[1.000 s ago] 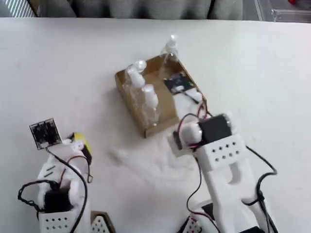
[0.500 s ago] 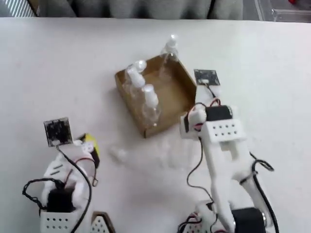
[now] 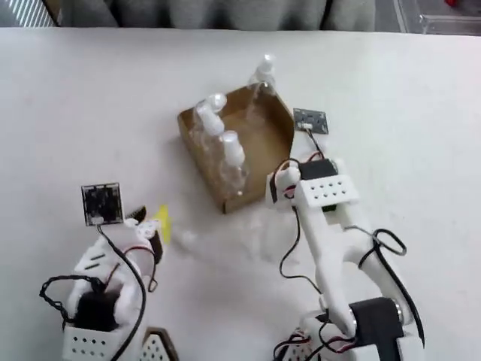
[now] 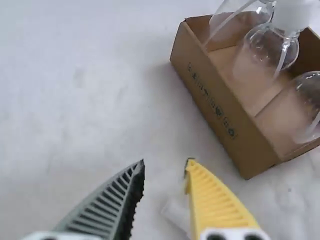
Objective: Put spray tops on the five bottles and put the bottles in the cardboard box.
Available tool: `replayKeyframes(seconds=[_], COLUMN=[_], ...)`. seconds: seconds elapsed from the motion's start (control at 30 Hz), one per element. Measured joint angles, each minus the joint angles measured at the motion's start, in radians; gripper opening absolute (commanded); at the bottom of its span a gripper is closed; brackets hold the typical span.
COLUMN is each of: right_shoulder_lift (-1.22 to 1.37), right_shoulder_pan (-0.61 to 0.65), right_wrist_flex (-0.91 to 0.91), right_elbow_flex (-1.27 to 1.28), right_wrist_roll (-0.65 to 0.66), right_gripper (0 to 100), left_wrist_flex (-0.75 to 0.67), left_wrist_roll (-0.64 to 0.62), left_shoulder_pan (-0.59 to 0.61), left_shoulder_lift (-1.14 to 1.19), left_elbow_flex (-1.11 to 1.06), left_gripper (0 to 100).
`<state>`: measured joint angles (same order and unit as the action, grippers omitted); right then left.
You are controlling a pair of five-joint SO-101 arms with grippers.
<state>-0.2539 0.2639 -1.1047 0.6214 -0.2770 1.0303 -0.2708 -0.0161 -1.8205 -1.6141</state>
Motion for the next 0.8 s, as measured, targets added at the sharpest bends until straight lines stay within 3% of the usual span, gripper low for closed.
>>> replayKeyframes(seconds=[0.57, 0.8], right_shoulder_lift=[0.130, 0.186], right_shoulder_pan=[-0.029, -0.031], right_wrist_flex=[0.043, 0.044], right_elbow_flex=[0.000, 0.005], right_wrist_roll=[-0.028, -0.028], right_gripper=[26.5, 26.5], left_wrist_flex=[0.000, -0.044], left_wrist_roll=[0.000, 0.000], left_shoulder_pan=[0.000, 0.000], left_shoulder_lift=[0.014, 0.321], left_elbow_flex=[0.008, 0.152], left_gripper=[13, 13])
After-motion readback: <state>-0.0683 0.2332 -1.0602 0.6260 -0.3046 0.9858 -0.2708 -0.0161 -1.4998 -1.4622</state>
